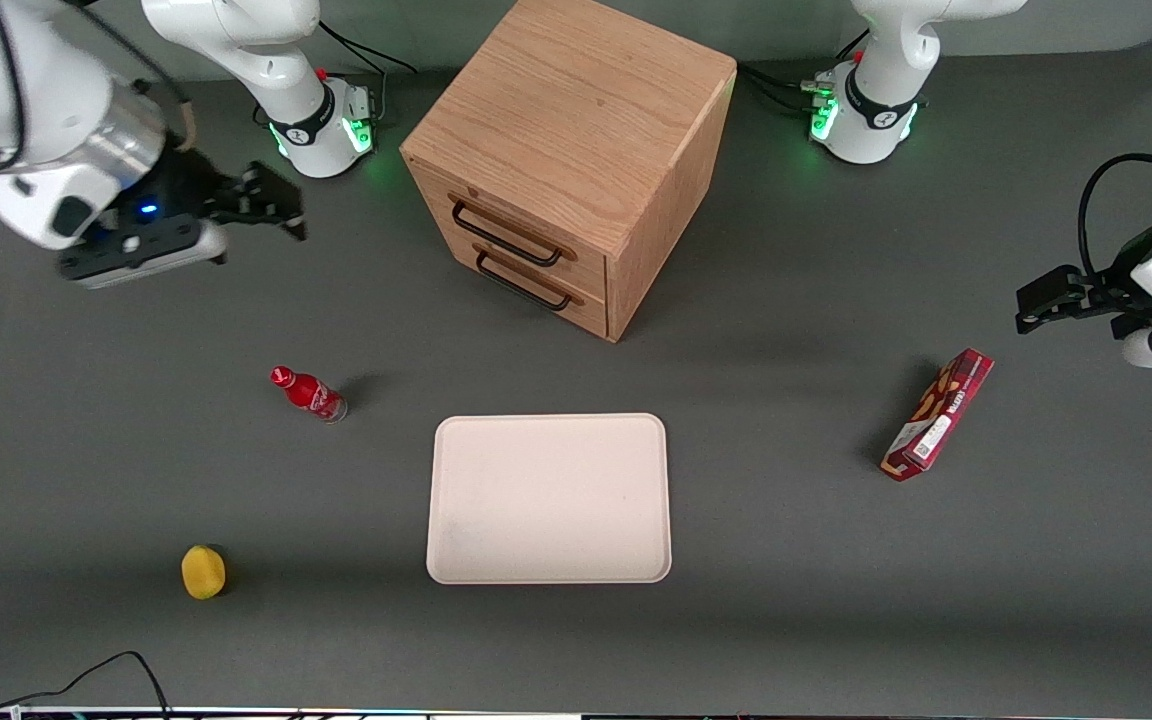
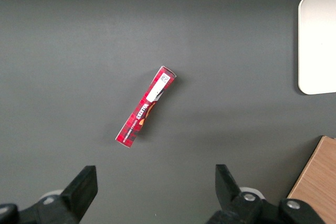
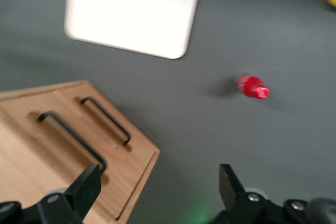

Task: Open upper drawer
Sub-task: 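Move the right gripper toward the upper drawer's black handle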

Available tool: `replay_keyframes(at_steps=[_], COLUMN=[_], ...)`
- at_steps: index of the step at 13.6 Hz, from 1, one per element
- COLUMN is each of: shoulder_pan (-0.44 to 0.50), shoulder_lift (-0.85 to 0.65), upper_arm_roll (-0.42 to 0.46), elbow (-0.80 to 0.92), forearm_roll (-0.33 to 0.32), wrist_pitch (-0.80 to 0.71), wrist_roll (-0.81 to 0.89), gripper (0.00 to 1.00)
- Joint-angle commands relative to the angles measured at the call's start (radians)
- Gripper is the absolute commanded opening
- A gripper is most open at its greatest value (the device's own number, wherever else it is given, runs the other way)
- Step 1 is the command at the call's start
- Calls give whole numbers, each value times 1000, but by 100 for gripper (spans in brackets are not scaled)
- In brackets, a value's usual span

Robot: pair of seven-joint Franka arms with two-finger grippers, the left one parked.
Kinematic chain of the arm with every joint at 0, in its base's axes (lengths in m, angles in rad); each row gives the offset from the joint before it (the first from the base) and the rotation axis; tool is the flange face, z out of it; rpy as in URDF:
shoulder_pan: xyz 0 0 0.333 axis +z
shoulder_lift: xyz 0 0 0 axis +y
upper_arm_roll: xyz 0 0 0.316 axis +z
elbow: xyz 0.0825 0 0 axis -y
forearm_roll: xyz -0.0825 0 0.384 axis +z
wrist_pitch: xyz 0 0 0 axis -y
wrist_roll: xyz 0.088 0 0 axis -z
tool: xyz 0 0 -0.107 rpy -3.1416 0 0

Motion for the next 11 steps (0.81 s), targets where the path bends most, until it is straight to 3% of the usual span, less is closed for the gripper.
replay_keyframes(at_steps=[1, 4, 7, 11], shoulder_pan=[-3, -2, 0, -2], shoulder_lift=[54, 103, 193, 253], upper_arm_roll=[64, 78, 133, 174], elbow=[23, 11, 11, -60], forearm_roll=[30, 158, 200, 201], wrist_pitch=[16, 23, 28, 100], wrist_roll=[-200, -387, -393, -458], gripper=[100, 100, 100, 100])
